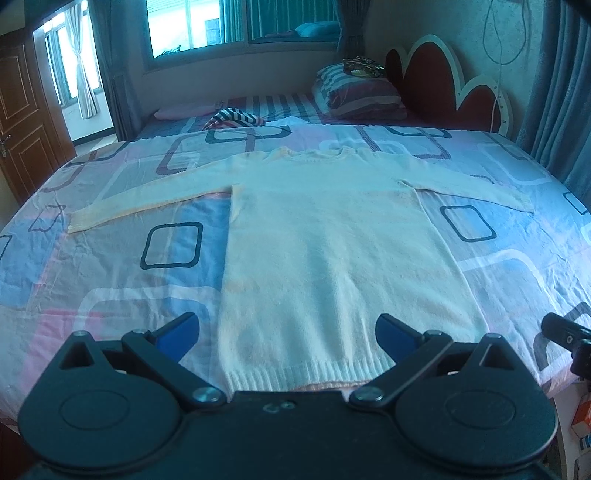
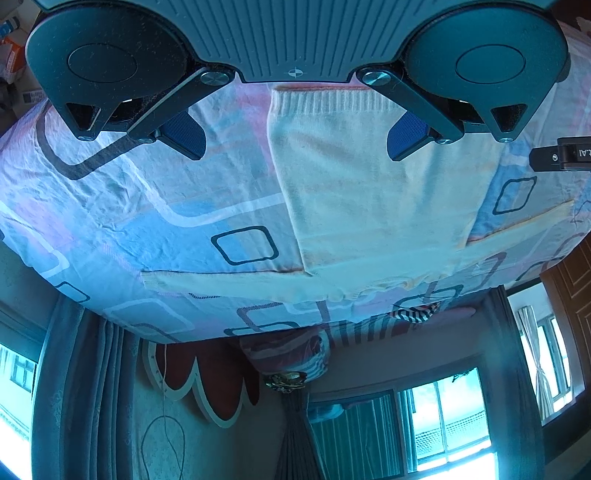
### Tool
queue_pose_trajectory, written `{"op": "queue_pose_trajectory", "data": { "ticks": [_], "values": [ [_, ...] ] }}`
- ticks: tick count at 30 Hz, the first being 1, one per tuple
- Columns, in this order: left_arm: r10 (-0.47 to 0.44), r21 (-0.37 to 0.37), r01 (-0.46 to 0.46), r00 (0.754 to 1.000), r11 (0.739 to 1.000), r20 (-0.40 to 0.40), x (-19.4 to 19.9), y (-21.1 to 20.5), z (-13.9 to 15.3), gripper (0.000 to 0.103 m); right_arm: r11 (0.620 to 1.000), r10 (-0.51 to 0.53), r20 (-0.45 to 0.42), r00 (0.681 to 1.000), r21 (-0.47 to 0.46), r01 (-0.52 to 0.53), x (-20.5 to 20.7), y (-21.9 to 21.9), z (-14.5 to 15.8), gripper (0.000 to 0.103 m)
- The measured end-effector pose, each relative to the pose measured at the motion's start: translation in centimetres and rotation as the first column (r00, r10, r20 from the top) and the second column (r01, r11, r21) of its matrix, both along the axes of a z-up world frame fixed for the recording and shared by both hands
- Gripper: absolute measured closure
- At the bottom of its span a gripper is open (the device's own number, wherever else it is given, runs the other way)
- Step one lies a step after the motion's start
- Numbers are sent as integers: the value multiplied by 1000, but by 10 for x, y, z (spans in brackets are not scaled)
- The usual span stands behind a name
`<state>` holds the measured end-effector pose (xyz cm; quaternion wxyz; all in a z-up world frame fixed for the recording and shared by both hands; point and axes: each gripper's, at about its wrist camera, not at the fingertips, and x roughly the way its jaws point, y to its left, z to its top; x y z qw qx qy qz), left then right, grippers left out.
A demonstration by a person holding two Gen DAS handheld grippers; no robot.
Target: Fold small clothes
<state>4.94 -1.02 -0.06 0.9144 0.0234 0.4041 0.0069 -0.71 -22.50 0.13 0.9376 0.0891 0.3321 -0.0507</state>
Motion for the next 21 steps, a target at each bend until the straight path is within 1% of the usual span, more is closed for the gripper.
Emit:
{"op": "queue_pose_trajectory", "data": {
  "ticks": [7, 10, 14, 17, 21],
  "values": [
    [28, 8, -29, 999, 1000, 26, 24, -2, -3, 1, 1000, -28, -7, 1000, 12, 29, 23, -20, -4, 0],
    [31, 8, -31, 999, 999, 24, 37, -4, -5, 1, 999, -33, -11, 999, 9, 33, 34, -27, -5, 0],
    [20, -31, -20, 1000, 999, 15, 52, -5, -10, 1, 999, -38, -15, 999, 16, 38, 49, -38, -9, 0],
    [34, -48, -33, 999, 998, 13, 64, -7, -14, 1, 999, -39, -20, 999, 19, 39, 63, -46, -13, 0],
    [41, -21, -40, 999, 999, 29, 78, -14, -18, 1, 999, -38, -27, 999, 27, 38, 82, -58, -18, 0]
  ]
}}
